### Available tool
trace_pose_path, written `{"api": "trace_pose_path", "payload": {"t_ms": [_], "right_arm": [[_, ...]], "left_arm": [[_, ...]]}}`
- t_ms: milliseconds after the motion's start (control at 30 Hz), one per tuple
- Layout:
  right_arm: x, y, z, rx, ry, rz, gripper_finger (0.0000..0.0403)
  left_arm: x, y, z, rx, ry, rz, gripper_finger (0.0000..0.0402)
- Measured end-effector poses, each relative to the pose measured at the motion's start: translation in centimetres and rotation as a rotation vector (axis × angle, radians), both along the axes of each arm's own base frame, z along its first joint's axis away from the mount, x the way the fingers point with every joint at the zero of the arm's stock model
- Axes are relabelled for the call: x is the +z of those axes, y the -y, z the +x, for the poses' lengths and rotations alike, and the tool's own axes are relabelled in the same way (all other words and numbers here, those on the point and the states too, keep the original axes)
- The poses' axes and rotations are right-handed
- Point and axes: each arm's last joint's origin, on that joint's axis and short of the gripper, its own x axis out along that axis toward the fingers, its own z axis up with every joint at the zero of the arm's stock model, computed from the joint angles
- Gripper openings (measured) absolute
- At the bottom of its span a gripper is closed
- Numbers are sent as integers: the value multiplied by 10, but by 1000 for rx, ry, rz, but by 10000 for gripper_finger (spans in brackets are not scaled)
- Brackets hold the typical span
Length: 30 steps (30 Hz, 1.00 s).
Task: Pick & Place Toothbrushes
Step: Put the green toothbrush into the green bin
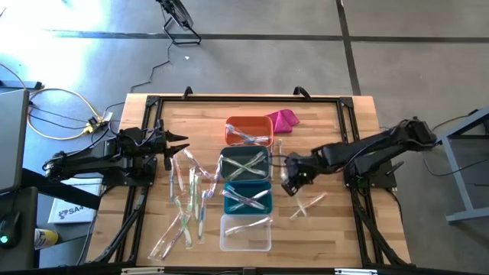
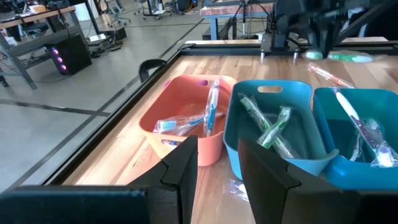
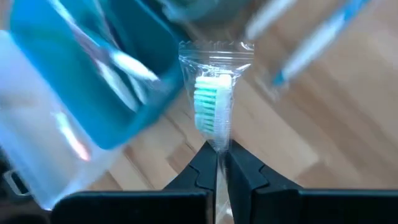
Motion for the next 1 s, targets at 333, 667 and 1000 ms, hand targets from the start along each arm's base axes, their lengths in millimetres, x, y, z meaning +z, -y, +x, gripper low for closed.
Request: {"api": "trace_pose_path", "payload": {"t_ms": [333,667,1000], "right_arm": [[41,35,6,80,204,-149,7],[56,72,14,148,322,-291,7],[72,89,25,198,512,-501,7]], "left_arm": [[0,0,0,16,-1,3,113],[0,-1,0,19,0,3,113],[0,-1,0,16,-7,21,113]]}}
